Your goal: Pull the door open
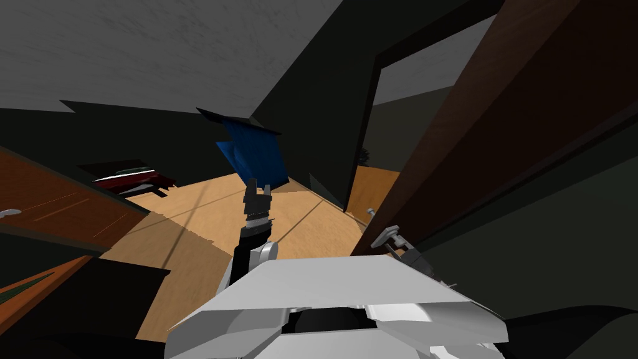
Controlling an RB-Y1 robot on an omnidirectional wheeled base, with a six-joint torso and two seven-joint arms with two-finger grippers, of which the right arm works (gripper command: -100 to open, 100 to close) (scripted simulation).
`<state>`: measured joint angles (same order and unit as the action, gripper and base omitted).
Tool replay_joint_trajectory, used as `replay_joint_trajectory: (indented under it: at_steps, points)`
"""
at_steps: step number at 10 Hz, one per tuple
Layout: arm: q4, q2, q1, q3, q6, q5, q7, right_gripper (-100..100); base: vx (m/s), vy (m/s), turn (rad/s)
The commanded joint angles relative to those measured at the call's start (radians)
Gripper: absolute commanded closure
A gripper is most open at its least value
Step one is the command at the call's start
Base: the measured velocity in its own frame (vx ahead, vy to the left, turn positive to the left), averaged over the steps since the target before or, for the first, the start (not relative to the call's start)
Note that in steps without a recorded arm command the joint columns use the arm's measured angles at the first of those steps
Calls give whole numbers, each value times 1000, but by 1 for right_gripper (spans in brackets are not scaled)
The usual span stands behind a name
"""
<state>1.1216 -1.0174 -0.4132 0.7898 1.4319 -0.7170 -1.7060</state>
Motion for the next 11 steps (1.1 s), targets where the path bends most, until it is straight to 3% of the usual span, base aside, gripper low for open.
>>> replay_joint_trajectory:
  at_steps: [1, 6, 11]
  points:
    - [7, 7, -20, 31, 20, 18, -11, 100, 23, -2, 38]
    - [-25, 6, -30, 45, 60, 24, -26, 100, 6, 6, 10]
    - [-36, 6, -34, 50, 73, 26, -31, 100, 7, -8, 4]
